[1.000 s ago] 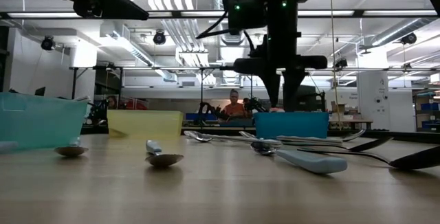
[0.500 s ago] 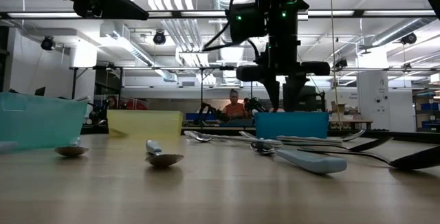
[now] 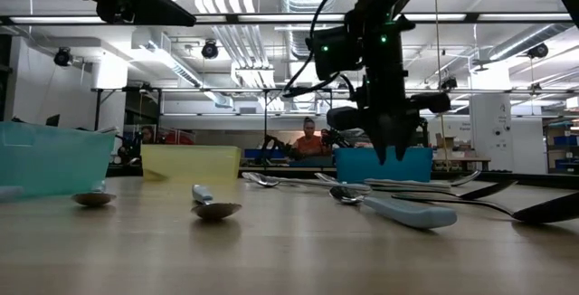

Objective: Sort silverware by color (type)
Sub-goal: Put the blue spoon into the blue bin

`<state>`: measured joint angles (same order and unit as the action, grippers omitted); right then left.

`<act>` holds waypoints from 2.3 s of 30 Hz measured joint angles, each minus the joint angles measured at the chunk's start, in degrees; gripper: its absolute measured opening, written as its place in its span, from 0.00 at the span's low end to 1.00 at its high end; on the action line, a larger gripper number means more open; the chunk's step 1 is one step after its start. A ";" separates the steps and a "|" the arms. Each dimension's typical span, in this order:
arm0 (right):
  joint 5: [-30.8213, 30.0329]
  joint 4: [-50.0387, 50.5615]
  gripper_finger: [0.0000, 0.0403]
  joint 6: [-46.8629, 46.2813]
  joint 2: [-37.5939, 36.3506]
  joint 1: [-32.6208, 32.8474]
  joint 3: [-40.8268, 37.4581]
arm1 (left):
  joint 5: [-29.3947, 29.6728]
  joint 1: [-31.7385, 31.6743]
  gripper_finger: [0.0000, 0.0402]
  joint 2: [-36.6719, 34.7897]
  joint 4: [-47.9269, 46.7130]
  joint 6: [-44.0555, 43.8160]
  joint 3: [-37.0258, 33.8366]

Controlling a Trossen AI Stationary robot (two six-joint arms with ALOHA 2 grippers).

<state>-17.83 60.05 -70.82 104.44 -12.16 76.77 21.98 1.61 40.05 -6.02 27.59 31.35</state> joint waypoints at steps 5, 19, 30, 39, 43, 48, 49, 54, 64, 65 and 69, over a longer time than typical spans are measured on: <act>0.22 -3.01 0.31 1.94 0.00 0.11 -0.10 | 0.00 0.00 0.13 0.00 0.00 0.02 0.00; 13.97 -10.66 0.31 21.01 0.00 0.85 -0.10 | 0.00 0.00 0.13 0.00 0.00 0.31 0.00; 25.57 -10.64 0.31 20.32 -0.02 3.77 -0.10 | 0.00 0.00 0.13 0.00 0.00 0.30 0.00; 28.47 -2.77 0.31 16.39 -0.02 7.71 -0.10 | 0.00 0.00 0.13 0.00 0.00 0.28 0.00; 28.37 -0.04 0.31 16.52 -0.02 8.22 -0.28 | 0.00 0.00 0.13 0.00 0.00 0.28 0.00; 25.26 -1.15 0.31 16.84 0.02 8.17 -0.34 | 0.00 0.00 0.13 0.00 0.00 0.28 0.00; 24.80 -1.31 0.31 16.82 0.02 8.15 -0.34 | 0.00 0.00 0.13 0.00 0.00 0.28 0.00; 25.22 -2.70 0.31 16.85 0.04 8.19 -0.34 | 0.00 0.00 0.13 0.00 0.00 0.28 0.00; 26.02 -6.44 0.31 17.48 0.09 9.16 4.22 | 0.00 0.00 0.13 -0.02 0.00 0.28 0.00; 25.96 -6.49 0.31 17.46 0.09 9.22 5.33 | 0.00 0.00 0.13 0.00 0.00 0.28 0.00; 25.78 -6.81 0.31 16.59 0.32 9.57 9.36 | 0.00 0.00 0.13 -0.02 0.00 0.45 0.00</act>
<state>7.95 53.24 -54.22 104.77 -2.60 86.13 21.98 1.61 40.03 -6.02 28.05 31.35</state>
